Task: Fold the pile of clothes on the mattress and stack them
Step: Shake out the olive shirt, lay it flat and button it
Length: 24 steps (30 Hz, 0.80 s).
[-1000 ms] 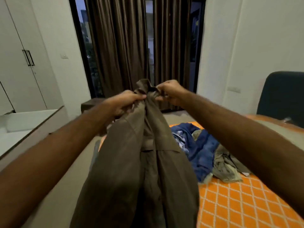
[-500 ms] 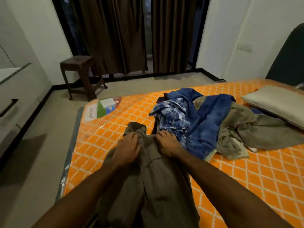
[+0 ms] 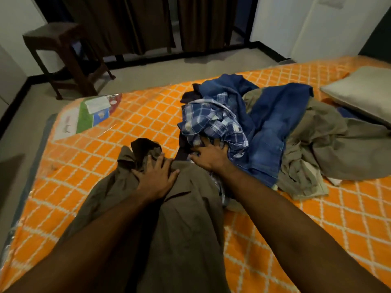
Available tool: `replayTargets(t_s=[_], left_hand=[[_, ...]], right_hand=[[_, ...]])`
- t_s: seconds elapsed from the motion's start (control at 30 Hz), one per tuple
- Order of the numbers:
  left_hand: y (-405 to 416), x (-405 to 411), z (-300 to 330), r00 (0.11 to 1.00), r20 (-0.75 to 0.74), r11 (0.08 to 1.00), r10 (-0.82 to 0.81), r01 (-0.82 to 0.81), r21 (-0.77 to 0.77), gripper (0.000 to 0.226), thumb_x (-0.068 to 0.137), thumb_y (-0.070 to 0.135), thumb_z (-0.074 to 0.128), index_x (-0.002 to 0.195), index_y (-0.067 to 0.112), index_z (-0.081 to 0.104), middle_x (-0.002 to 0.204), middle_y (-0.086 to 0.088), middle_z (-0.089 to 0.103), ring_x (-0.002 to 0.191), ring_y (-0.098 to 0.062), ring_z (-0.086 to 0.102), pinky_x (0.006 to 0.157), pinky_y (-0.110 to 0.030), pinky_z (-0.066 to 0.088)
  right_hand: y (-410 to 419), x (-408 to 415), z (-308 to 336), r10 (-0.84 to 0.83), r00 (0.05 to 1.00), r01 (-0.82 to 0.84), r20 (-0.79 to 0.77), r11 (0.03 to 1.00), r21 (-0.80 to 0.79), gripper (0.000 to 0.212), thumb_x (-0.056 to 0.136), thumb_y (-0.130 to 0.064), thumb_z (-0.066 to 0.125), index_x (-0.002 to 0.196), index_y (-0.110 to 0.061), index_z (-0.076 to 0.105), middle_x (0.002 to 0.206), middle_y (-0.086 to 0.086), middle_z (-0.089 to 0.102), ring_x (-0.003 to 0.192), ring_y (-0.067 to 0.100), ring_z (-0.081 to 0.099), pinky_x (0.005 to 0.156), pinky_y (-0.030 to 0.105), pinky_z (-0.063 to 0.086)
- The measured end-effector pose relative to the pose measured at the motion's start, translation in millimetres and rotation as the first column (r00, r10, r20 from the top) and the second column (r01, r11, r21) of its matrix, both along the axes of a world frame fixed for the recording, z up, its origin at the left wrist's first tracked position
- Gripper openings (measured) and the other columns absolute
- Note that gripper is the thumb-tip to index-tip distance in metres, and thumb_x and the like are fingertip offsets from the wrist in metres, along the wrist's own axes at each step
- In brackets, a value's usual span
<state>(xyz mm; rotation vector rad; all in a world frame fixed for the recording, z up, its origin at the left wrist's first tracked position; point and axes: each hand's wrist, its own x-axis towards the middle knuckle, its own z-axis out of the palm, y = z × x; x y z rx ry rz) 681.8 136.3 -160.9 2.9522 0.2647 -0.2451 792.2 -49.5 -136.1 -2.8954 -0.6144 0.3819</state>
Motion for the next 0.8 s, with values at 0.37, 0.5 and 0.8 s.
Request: replayTargets(t_s=[0.37, 0.5, 0.8], left_hand=[[-47, 7, 19, 0.972, 0.124, 0.966, -0.200, 0.175, 0.188, 0.051, 0.102, 0.055, 0.031, 0.134, 0.021, 0.053, 0.161, -0.006, 0.029, 0.153, -0.032, 0.013, 0.108, -0.078, -0.001], [-123, 51, 28, 0.965, 0.145, 0.904, -0.217, 0.255, -0.342, 0.066, 0.097, 0.057, 0.051, 0.145, 0.014, 0.038, 0.152, -0.011, 0.036, 0.141, -0.030, 0.037, 0.113, -0.056, 0.030], [-223, 207, 20, 0.937, 0.155, 0.387, 0.313, 0.023, -0.922, 0.129, 0.051, 0.082, 0.080, 0.155, 0.028, 0.026, 0.161, -0.009, 0.029, 0.146, -0.028, 0.033, 0.112, -0.052, 0.040]], right_hand=[[-170, -20, 6, -0.093, 0.984, 0.132, 0.155, 0.953, -0.272, 0.063, 0.096, -0.051, 0.052, 0.153, -0.047, 0.025, 0.160, -0.001, 0.031, 0.141, 0.044, 0.032, 0.105, 0.079, 0.023], [-234, -29, 18, -0.148, 0.985, 0.167, 0.089, 0.949, -0.268, 0.063, 0.092, -0.042, 0.059, 0.151, -0.034, 0.037, 0.156, 0.008, 0.040, 0.142, 0.042, 0.031, 0.110, 0.063, 0.031], [-357, 19, 51, -0.724, 0.681, 0.340, 0.110, 0.446, 0.828, 0.025, 0.082, -0.038, 0.059, 0.099, -0.024, 0.069, 0.105, 0.003, 0.066, 0.099, 0.026, 0.065, 0.086, 0.037, 0.050]])
